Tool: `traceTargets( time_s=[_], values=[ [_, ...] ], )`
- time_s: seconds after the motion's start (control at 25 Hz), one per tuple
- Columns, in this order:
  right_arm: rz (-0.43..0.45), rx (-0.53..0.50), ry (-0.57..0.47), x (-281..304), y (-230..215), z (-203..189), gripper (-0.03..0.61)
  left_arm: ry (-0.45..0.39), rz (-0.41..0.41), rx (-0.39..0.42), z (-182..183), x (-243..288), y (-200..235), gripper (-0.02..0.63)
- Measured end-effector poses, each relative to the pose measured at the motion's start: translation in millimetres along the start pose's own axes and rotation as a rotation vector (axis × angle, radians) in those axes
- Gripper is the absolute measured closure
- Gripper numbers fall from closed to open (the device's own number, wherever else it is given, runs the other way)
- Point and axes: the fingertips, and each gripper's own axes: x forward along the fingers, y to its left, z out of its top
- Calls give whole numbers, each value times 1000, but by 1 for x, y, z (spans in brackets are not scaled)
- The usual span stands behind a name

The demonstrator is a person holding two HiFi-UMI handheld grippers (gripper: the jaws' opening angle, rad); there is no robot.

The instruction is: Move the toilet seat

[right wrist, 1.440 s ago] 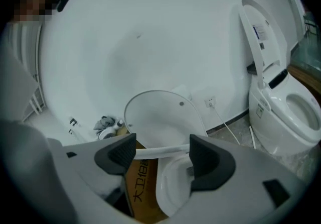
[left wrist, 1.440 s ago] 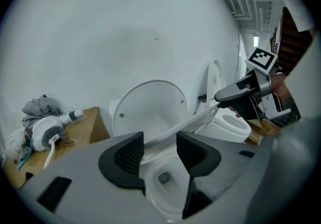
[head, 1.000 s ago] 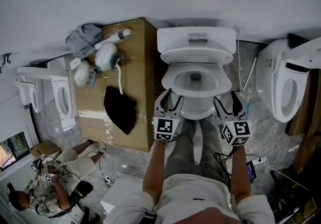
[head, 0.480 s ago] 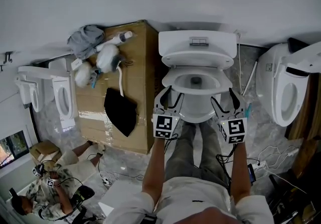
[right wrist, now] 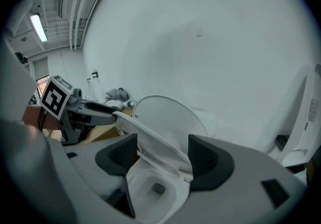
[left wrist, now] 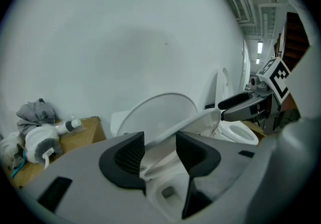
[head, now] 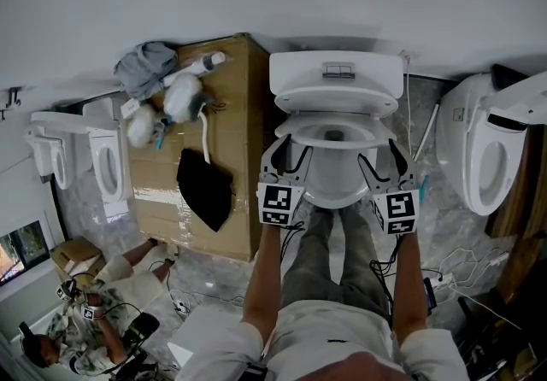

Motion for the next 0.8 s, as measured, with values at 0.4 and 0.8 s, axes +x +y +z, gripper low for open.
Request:
traceTargets(
  time_s=[0.4, 0.8],
  values=[
    [-45, -1, -17, 12, -14, 10, 383, -24, 8, -4, 13, 15, 10, 399],
    [-59, 2, -20, 25, -23, 20, 391, -39, 14, -8, 24, 28, 19, 399]
  ],
)
